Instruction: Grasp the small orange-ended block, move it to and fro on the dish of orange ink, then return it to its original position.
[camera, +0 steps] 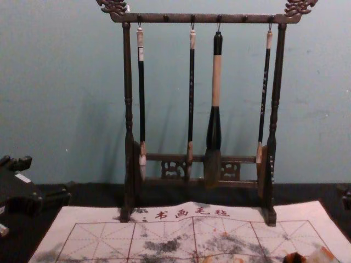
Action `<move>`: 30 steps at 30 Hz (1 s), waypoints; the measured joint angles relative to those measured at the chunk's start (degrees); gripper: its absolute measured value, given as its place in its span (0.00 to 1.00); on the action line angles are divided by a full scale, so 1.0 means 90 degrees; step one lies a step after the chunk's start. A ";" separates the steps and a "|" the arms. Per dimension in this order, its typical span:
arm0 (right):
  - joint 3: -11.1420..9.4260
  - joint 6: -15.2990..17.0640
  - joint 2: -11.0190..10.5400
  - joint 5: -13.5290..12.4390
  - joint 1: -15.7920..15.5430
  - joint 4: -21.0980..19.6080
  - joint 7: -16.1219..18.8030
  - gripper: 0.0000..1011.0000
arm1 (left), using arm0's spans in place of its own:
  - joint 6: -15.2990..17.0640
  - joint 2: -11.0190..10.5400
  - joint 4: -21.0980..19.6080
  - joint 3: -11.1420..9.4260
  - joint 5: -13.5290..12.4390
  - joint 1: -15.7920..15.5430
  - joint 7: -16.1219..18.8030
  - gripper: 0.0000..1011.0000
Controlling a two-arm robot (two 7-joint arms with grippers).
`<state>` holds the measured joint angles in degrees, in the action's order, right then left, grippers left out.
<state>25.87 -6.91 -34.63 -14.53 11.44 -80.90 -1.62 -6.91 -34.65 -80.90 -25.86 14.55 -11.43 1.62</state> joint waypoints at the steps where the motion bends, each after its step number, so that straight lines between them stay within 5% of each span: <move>1: 0.0000 -0.0001 -0.0001 -0.0001 0.0000 0.0000 0.0000 0.99 | 0.0000 0.0000 0.0000 0.0000 0.0000 0.0000 0.0000 0.99; 30: 0.0000 0.0000 -0.0002 -0.0002 0.0000 0.0000 0.0000 0.99 | 0.0000 0.0000 0.0000 0.0000 0.0000 0.0000 0.0000 0.99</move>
<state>25.86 -6.91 -34.65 -14.55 11.44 -80.90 -1.62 -6.91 -34.65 -80.90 -25.86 14.55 -11.43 1.62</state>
